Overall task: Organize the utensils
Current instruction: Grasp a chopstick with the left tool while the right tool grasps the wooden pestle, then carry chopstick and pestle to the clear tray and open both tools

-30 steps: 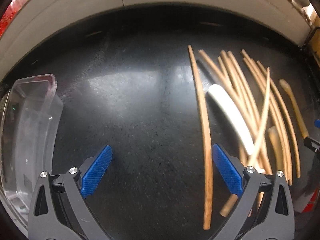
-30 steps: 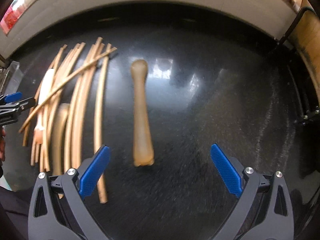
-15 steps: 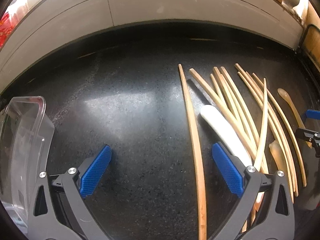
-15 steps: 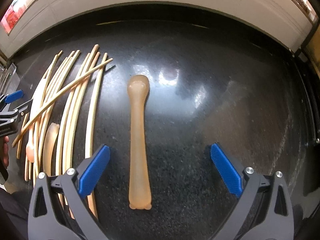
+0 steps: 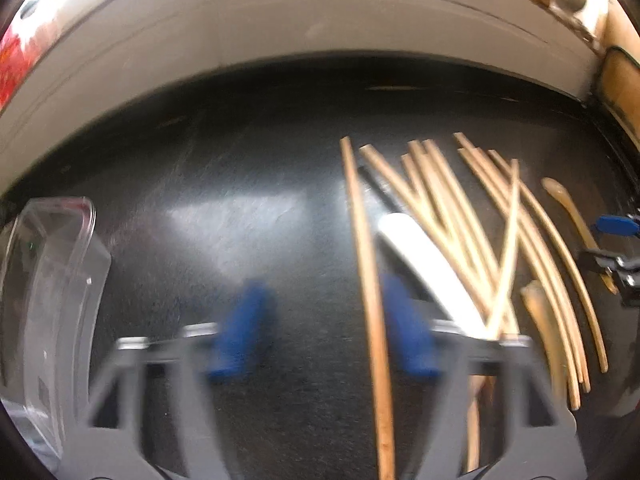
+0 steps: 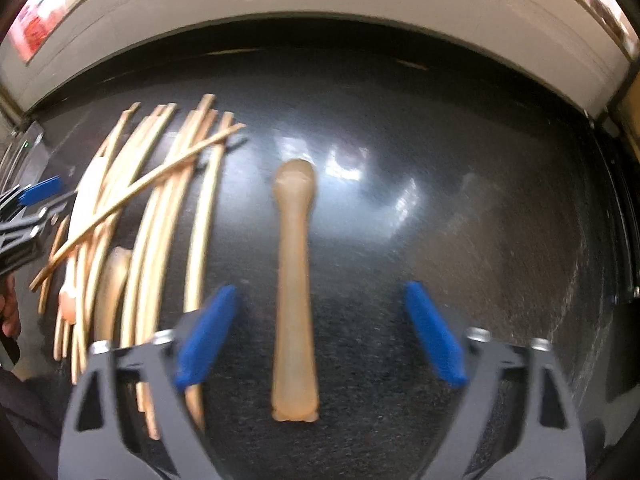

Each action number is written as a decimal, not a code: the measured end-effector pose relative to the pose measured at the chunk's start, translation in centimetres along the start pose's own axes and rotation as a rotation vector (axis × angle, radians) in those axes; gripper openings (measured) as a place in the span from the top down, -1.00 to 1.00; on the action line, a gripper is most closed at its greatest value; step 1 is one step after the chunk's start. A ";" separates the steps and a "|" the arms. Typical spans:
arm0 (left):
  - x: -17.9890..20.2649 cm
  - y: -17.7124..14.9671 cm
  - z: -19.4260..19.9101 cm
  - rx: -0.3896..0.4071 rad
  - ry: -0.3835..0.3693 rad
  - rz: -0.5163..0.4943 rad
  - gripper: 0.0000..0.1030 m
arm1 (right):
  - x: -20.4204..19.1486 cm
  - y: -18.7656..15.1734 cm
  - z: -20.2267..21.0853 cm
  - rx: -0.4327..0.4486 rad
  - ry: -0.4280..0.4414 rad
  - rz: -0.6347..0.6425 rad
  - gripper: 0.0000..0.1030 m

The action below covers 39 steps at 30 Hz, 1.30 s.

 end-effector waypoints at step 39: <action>-8.9 -0.7 19.4 0.051 -0.020 0.173 0.88 | -13.0 2.4 18.6 0.215 0.181 -0.019 0.74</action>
Point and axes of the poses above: each gripper's, at about its wrist camera, not at the fingertips, and z roughly against the way its jaws point, x to its right, y to its top, the point moved 4 cm from there along -z, roughly the way its jaws point, and after that the axes turned 3 degrees about -y, right-handed, at the moved point
